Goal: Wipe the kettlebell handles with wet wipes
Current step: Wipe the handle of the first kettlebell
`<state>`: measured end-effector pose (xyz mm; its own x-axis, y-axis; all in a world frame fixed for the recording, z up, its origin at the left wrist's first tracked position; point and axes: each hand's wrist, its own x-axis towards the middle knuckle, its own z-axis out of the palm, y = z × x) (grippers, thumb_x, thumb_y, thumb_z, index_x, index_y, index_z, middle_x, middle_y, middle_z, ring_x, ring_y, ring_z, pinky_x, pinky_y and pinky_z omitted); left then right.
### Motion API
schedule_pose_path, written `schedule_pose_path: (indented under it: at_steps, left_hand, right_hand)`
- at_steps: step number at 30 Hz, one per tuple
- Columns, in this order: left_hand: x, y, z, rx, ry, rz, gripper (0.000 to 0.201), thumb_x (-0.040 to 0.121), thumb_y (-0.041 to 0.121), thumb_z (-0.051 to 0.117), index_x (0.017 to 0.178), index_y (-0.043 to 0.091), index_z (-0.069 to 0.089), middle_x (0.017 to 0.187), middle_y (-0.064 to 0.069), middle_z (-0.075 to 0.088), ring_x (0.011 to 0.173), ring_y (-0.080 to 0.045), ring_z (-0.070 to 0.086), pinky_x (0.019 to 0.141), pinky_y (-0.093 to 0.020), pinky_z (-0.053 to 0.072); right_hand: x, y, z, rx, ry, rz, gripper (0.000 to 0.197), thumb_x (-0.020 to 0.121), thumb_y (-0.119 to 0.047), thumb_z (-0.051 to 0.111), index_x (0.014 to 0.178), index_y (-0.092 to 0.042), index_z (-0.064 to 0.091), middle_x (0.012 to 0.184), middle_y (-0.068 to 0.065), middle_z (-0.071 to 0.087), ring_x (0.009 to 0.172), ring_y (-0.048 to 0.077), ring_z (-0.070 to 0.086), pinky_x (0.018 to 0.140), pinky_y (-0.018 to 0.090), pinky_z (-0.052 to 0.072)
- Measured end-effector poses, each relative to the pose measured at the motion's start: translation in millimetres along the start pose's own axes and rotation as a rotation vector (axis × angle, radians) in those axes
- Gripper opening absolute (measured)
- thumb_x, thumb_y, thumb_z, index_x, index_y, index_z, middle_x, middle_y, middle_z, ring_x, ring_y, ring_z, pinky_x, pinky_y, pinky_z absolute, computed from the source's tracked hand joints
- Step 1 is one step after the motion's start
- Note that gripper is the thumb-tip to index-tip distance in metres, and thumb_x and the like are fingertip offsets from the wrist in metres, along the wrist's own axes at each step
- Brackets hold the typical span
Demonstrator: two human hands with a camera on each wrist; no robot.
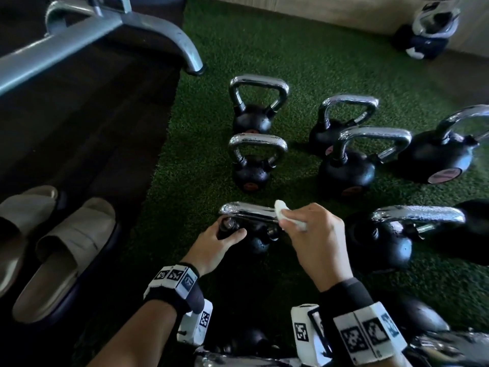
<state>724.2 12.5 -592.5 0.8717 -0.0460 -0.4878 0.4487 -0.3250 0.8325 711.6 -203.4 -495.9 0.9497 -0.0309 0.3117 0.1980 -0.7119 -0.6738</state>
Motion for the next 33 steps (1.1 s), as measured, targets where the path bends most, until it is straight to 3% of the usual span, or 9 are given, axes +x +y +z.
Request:
schedule_pose_path:
  at_steps: [4,9,13,15,21,24,26,29,33]
  left_hand:
    - [1.3,-2.8,0.1,-0.021,-0.012,0.003,0.040,0.070,0.074,0.074,0.107,0.061,0.065,0.114,0.019,0.072,0.112,-0.011,0.067,0.106,-0.045,0.052]
    - [-4.9,2.2,-0.2,-0.002,-0.010,0.006,0.030,0.082,0.066,0.071,0.107,0.051,0.067,0.110,0.019,0.072,0.109,-0.008,0.065,0.110,-0.039,0.046]
    - [-3.9,1.6,0.7,-0.018,0.003,0.007,0.053,0.070,0.076,0.070,0.115,0.047,0.069,0.113,0.017,0.074,0.110,-0.009,0.068,0.110,-0.042,0.048]
    - [-2.9,0.1,0.9,-0.037,0.000,0.010,0.055,0.068,0.078,0.070,0.115,0.049,0.068,0.113,0.017,0.074,0.111,-0.011,0.068,0.109,-0.043,0.049]
    - [3.0,-8.0,1.2,-0.064,0.000,0.036,0.065,0.057,0.088,0.074,0.112,0.056,0.065,0.120,0.013,0.072,0.117,-0.015,0.067,0.107,-0.047,0.051]
    - [0.2,-2.1,-3.6,0.049,-0.018,0.036,0.059,0.057,0.092,0.068,0.106,0.060,0.064,0.121,0.012,0.070,0.117,-0.017,0.066,0.107,-0.045,0.051]
    - [-7.6,11.7,-8.1,0.232,-0.055,0.012,0.057,0.071,0.086,0.063,0.113,0.049,0.064,0.112,0.009,0.071,0.107,-0.017,0.068,0.099,-0.037,0.054]
    - [-22.9,32.2,-24.0,0.511,-0.109,-0.087,0.038,0.085,0.063,0.070,0.090,0.025,0.069,0.078,0.008,0.068,0.071,-0.009,0.066,0.065,-0.024,0.050]
    - [-42.4,48.1,-39.8,0.227,-0.149,0.040,0.005,0.086,0.031,0.082,0.087,0.026,0.081,0.083,-0.001,0.080,0.088,-0.024,0.078,0.086,-0.039,0.063]
  right_hand:
    - [0.8,15.6,-5.8,0.100,-0.107,0.254,0.012,0.088,-0.021,0.082,0.099,-0.023,0.084,0.097,-0.014,0.075,0.095,0.005,0.070,0.075,0.001,0.041]
    - [-1.9,30.9,2.2,0.225,-0.087,0.342,0.012,0.090,-0.021,0.080,0.099,-0.027,0.083,0.100,-0.011,0.078,0.097,0.005,0.071,0.084,0.017,0.054]
    - [-2.7,52.2,8.8,0.344,-0.140,0.513,0.015,0.083,-0.024,0.087,0.091,-0.037,0.083,0.093,-0.011,0.081,0.096,0.008,0.076,0.093,0.041,0.062]
    - [-3.9,57.4,13.1,0.360,-0.141,0.502,0.017,0.081,-0.024,0.088,0.087,-0.039,0.083,0.091,-0.008,0.081,0.094,0.013,0.077,0.090,0.043,0.063]
    - [-5.9,59.9,29.5,0.514,-0.282,0.611,0.012,0.084,0.003,0.081,0.081,-0.009,0.077,0.086,0.014,0.076,0.081,0.023,0.077,0.080,0.040,0.065]
    - [-5.3,64.0,27.1,0.447,-0.304,0.585,0.020,0.084,0.003,0.081,0.076,-0.015,0.076,0.084,0.012,0.075,0.078,0.024,0.076,0.076,0.041,0.066]
    - [-5.9,68.8,15.6,0.394,-0.340,0.579,0.021,0.083,0.000,0.082,0.077,-0.020,0.079,0.090,0.012,0.077,0.081,0.026,0.078,0.079,0.046,0.066]
    - [-9.3,63.3,-5.9,0.329,-0.366,0.530,0.017,0.079,-0.008,0.086,0.082,-0.023,0.080,0.089,0.006,0.078,0.079,0.027,0.079,0.083,0.050,0.065]
    - [-7.2,28.2,-30.5,0.395,-0.397,0.381,0.018,0.080,-0.003,0.086,0.084,-0.021,0.082,0.084,0.003,0.079,0.073,0.025,0.078,0.077,0.040,0.065]
